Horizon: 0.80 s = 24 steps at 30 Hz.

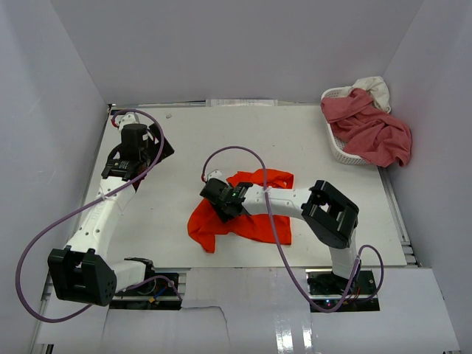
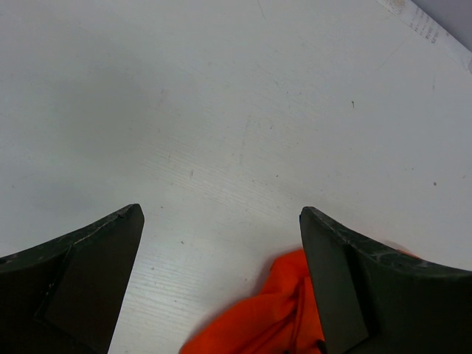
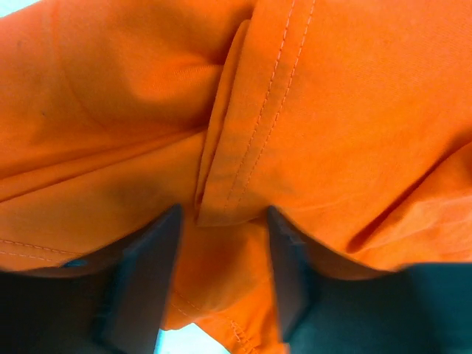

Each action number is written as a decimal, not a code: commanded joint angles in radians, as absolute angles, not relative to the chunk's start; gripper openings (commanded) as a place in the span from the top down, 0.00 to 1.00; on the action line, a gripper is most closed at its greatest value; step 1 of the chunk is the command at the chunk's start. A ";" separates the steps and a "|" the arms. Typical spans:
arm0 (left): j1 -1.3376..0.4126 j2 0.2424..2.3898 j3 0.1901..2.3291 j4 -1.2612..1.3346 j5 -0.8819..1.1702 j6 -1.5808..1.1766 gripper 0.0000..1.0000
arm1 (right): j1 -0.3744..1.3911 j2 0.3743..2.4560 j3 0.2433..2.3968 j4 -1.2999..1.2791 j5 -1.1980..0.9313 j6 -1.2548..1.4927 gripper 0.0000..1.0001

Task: Fold and stack the t-shirts
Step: Flatten out the tshirt

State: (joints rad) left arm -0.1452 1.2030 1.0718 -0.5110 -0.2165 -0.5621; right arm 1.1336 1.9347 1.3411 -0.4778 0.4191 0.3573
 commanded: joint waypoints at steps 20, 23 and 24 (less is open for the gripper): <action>-0.140 1.177 1.060 -0.491 -0.199 -0.560 0.02 | 1.135 1.942 1.401 -0.472 0.442 0.380 0.57; -0.138 1.177 1.060 -0.491 -0.199 -0.558 0.02 | 1.135 1.965 1.408 -0.471 0.443 0.380 0.57; -0.140 1.177 1.060 -0.491 -0.199 -0.558 0.02 | 1.135 1.971 1.411 -0.472 0.439 0.380 0.57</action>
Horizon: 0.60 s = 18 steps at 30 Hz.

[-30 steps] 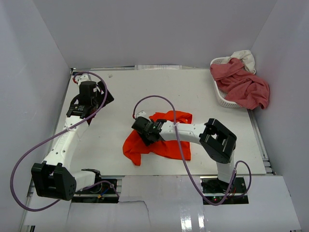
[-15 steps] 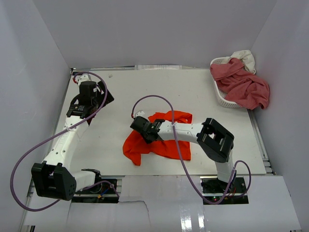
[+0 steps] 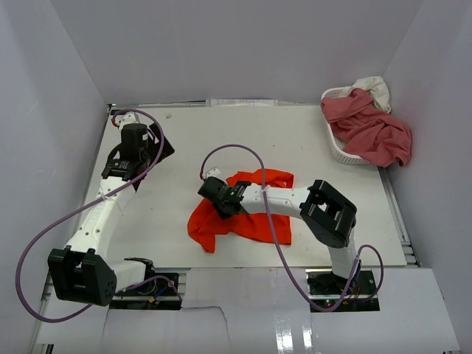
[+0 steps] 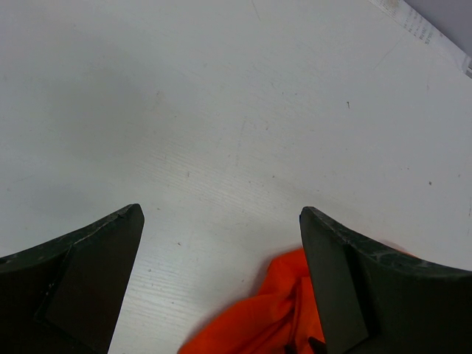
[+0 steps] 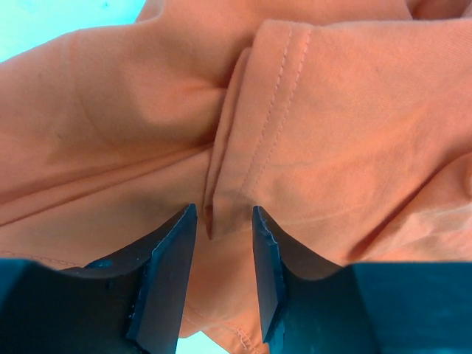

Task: Fold and stack the t-shirts
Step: Flatten out the tshirt

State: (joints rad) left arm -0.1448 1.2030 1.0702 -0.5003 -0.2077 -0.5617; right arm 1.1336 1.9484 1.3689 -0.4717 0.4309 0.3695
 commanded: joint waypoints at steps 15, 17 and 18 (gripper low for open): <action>-0.140 1.167 1.057 -0.489 -0.203 -0.554 0.02 | 1.135 1.976 1.471 -0.546 0.495 0.407 0.92; -0.140 1.170 1.057 -0.489 -0.202 -0.554 0.02 | 1.135 1.965 1.500 -0.604 0.526 0.403 0.91; -0.138 1.170 1.057 -0.489 -0.201 -0.552 0.02 | 1.135 1.957 1.529 -0.629 0.537 0.405 0.87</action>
